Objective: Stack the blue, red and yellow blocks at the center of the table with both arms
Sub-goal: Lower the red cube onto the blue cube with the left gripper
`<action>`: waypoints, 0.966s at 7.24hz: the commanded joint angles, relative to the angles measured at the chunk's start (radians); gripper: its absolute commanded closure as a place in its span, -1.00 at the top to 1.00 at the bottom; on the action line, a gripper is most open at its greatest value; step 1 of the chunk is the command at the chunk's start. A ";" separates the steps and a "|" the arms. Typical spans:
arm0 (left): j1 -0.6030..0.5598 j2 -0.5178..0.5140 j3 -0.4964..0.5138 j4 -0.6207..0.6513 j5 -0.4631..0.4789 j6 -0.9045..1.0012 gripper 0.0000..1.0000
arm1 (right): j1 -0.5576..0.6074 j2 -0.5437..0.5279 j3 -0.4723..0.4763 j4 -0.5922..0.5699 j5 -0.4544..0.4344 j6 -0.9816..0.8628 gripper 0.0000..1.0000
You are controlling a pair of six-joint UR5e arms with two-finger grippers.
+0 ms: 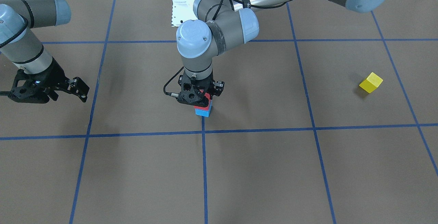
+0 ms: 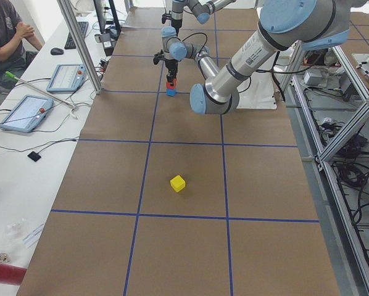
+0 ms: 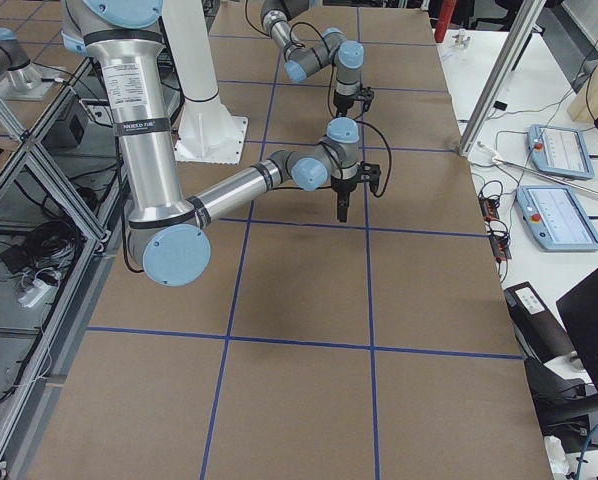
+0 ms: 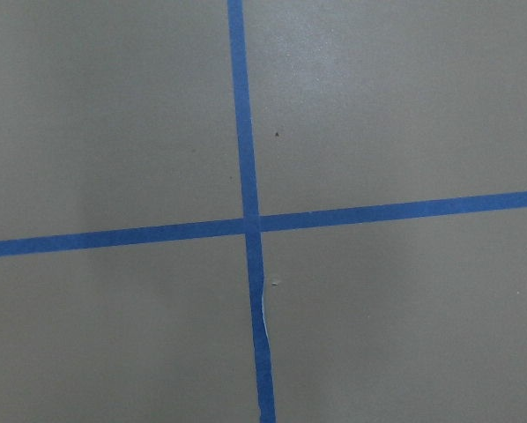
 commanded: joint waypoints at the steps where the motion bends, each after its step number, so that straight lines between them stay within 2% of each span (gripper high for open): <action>1: 0.002 0.000 0.000 0.000 0.000 -0.003 -1.00 | 0.000 0.000 0.000 0.000 0.000 0.000 0.99; 2: 0.002 0.002 0.000 0.000 0.002 -0.003 -0.07 | 0.000 0.000 0.000 0.000 0.000 0.000 0.99; 3: 0.002 0.002 0.000 0.000 0.002 -0.003 0.98 | 0.000 0.000 0.000 0.000 0.000 -0.002 0.99; 6: 0.002 0.000 -0.013 0.003 0.003 -0.003 0.99 | 0.000 0.002 0.000 0.000 0.000 0.000 0.99; 7: -0.004 0.005 -0.063 0.015 0.000 -0.003 0.99 | 0.000 0.002 0.000 0.000 0.000 0.000 0.99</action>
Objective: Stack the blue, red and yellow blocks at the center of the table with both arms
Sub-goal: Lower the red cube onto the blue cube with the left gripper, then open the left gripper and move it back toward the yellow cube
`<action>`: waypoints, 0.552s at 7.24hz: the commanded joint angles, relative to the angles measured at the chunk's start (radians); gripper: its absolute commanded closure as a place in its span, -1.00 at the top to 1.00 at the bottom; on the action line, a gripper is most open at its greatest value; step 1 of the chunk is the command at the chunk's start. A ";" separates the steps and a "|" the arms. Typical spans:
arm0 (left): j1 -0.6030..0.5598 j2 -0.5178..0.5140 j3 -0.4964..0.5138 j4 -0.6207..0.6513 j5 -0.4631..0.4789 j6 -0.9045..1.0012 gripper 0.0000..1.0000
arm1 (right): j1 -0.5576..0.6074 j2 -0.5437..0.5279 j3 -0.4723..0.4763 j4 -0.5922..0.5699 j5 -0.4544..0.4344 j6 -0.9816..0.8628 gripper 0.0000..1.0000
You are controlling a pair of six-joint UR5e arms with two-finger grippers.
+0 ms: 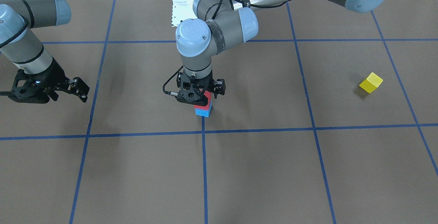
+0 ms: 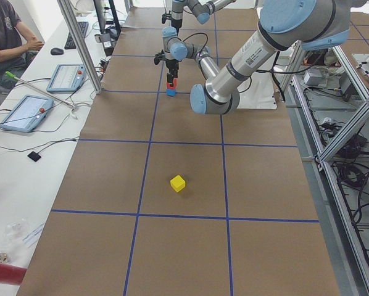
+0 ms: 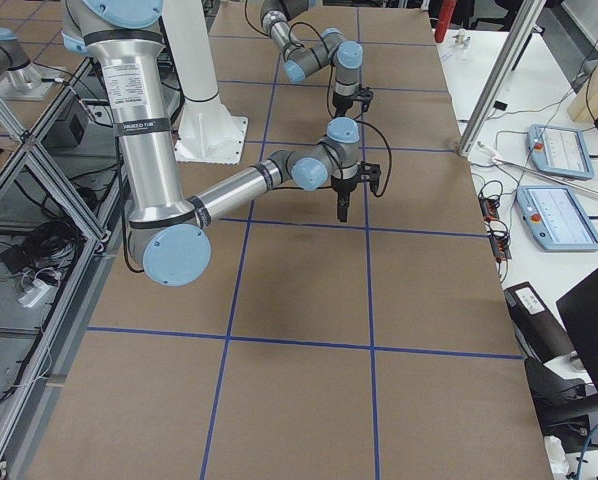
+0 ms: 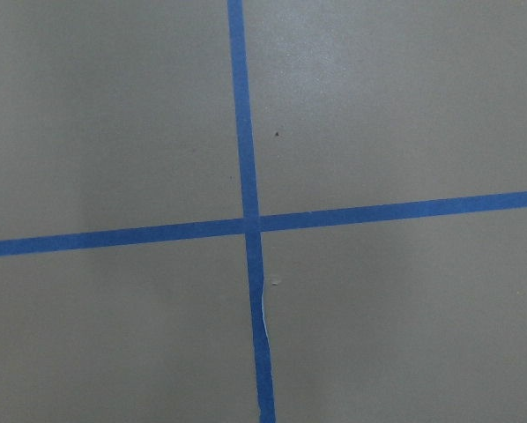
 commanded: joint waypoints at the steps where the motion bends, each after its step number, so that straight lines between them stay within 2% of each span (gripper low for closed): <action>1: -0.014 0.039 -0.115 0.039 -0.004 0.000 0.99 | 0.000 -0.001 0.000 0.000 0.000 0.000 0.99; 3: -0.081 0.201 -0.395 0.200 -0.008 0.091 0.99 | 0.003 -0.001 0.002 0.002 -0.002 0.000 0.99; 4: -0.130 0.347 -0.550 0.223 -0.014 0.192 0.99 | 0.003 -0.003 0.002 0.002 -0.002 0.000 0.99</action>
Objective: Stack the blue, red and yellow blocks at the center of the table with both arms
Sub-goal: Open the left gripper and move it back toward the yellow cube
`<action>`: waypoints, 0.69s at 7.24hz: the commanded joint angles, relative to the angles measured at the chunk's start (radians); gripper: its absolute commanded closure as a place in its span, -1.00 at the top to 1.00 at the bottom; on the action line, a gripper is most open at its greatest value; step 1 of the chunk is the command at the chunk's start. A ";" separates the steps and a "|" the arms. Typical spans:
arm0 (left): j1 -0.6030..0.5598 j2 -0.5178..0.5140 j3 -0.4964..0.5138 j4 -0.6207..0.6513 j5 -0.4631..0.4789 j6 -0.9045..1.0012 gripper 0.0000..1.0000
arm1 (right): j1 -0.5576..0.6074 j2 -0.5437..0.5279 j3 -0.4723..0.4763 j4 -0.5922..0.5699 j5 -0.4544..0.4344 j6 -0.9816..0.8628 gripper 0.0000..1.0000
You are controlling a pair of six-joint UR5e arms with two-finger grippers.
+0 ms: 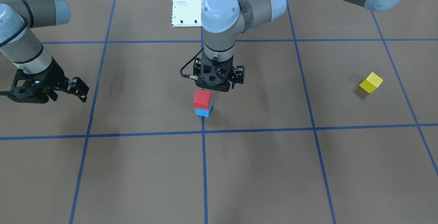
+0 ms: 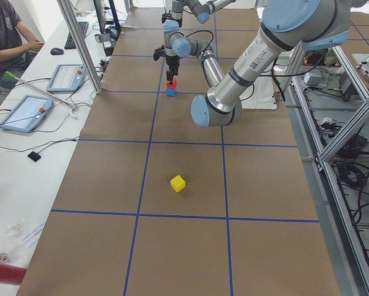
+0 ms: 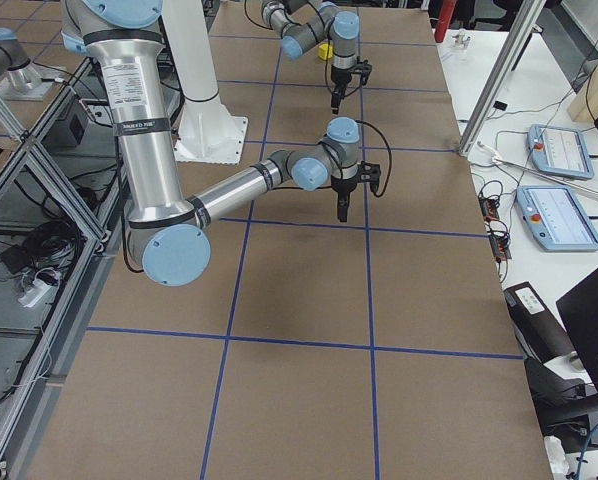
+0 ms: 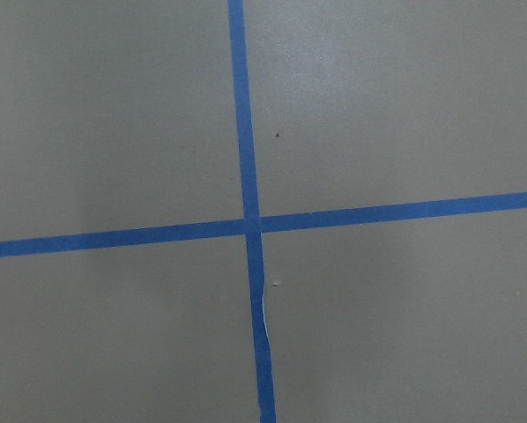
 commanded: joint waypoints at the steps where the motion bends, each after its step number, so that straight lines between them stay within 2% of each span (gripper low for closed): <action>1: -0.106 0.352 -0.299 0.010 -0.019 0.204 0.99 | 0.001 -0.001 0.002 0.001 -0.001 0.000 0.99; 2: -0.196 0.501 -0.296 -0.114 -0.065 0.354 0.99 | 0.001 -0.001 0.000 0.001 -0.001 0.000 0.99; 3: -0.293 0.630 -0.255 -0.205 -0.161 0.481 0.99 | 0.001 0.000 0.003 0.001 -0.001 0.001 0.99; 4: -0.369 0.712 -0.204 -0.250 -0.220 0.539 0.99 | 0.001 0.000 0.005 0.001 -0.002 0.003 0.99; 5: -0.387 0.755 -0.195 -0.255 -0.237 0.401 0.99 | 0.001 -0.001 0.005 0.001 -0.007 0.003 0.99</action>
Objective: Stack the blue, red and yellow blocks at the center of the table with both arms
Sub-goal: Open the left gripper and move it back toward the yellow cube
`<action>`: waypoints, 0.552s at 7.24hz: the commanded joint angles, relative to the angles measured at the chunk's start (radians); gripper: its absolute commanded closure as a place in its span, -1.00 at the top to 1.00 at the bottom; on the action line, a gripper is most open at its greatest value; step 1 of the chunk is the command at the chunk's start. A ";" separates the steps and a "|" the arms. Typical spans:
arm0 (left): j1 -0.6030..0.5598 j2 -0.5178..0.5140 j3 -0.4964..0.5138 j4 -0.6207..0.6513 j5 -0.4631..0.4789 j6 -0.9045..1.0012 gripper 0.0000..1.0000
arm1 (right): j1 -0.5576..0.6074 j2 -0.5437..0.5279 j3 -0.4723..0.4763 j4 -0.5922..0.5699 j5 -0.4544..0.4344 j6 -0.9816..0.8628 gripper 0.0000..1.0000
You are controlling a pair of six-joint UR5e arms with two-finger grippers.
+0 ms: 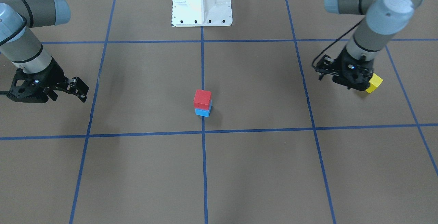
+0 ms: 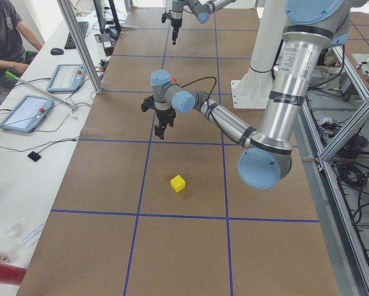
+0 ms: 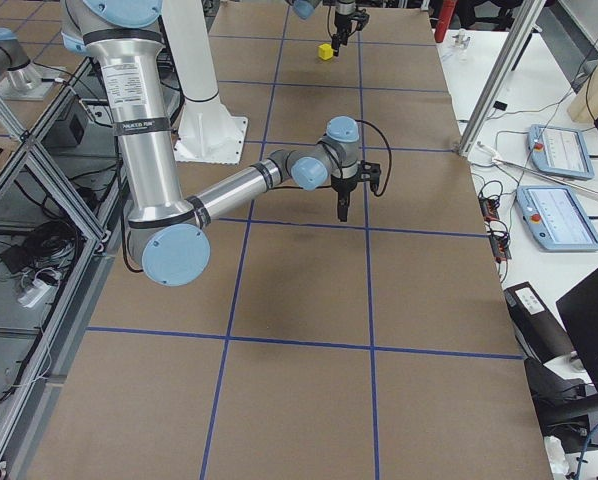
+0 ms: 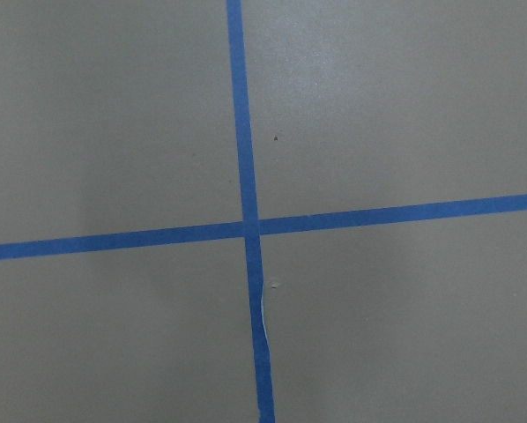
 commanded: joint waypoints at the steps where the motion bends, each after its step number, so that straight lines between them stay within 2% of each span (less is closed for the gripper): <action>1: -0.054 0.093 0.047 -0.039 -0.046 -0.315 0.99 | -0.001 0.001 0.002 0.000 -0.009 0.001 0.99; 2: -0.054 0.116 0.080 -0.071 -0.046 -0.398 0.99 | -0.002 0.002 0.002 0.000 -0.010 0.001 0.99; 3: -0.054 0.179 0.112 -0.225 -0.046 -0.577 0.99 | -0.003 0.004 0.001 0.000 -0.013 0.001 0.99; 4: -0.053 0.255 0.166 -0.468 -0.043 -0.776 0.99 | -0.002 0.005 0.002 0.000 -0.018 0.001 0.99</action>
